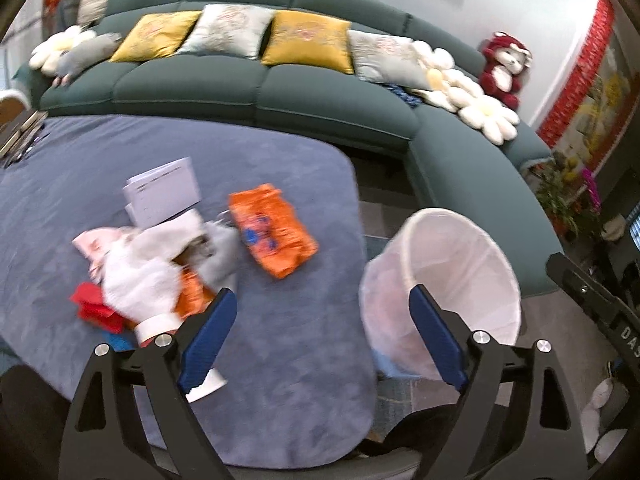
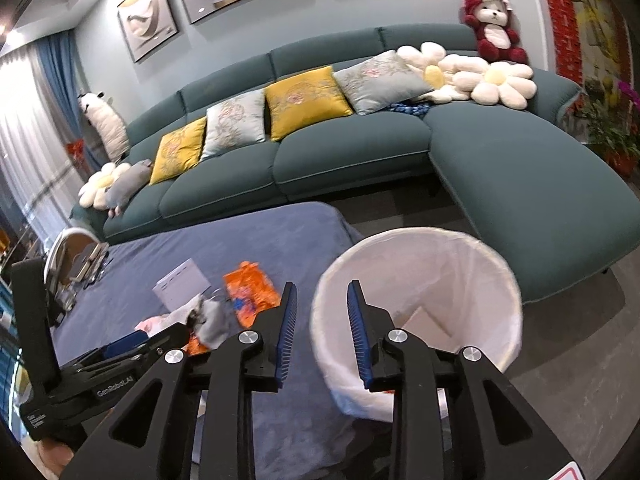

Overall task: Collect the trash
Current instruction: 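Grasp the upright red paper cup with the left tool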

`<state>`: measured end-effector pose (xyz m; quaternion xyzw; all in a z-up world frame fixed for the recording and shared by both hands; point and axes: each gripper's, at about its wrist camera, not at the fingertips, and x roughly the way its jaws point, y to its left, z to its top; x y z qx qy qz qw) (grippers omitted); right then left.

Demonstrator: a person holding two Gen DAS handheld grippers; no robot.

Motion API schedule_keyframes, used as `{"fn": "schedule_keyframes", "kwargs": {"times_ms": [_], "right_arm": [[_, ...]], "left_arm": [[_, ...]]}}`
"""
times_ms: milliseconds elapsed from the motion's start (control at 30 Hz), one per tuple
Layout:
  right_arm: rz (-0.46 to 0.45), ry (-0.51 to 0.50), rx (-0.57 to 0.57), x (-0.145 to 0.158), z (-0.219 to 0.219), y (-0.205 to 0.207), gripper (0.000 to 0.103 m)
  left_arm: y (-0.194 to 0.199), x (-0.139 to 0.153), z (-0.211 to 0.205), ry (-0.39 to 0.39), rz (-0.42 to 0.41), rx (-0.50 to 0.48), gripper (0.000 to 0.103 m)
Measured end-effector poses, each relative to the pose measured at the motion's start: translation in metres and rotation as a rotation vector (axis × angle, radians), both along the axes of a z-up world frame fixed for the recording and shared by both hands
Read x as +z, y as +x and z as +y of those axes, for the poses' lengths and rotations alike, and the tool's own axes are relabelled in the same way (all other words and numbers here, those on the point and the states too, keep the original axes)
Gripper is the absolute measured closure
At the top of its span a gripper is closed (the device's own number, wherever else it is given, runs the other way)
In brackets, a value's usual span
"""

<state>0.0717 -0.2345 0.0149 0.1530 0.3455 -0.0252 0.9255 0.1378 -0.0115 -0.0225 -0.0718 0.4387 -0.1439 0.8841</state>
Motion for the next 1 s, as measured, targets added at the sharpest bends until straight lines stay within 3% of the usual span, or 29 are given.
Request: {"fn": "schedule_keyframes", "kwargs": {"times_ms": [500, 1000], "right_arm": [[0.043, 0.004, 0.095, -0.011, 0.069, -0.001, 0.071], [0.117, 0.01, 0.16, -0.036, 0.099, 0.015, 0.071]], "left_arm": [[-0.012, -0.041, 0.083, 0.088, 0.083, 0.168, 0.014], [0.001, -0.105, 0.105, 0.094, 0.272, 0.238, 0.014]]}}
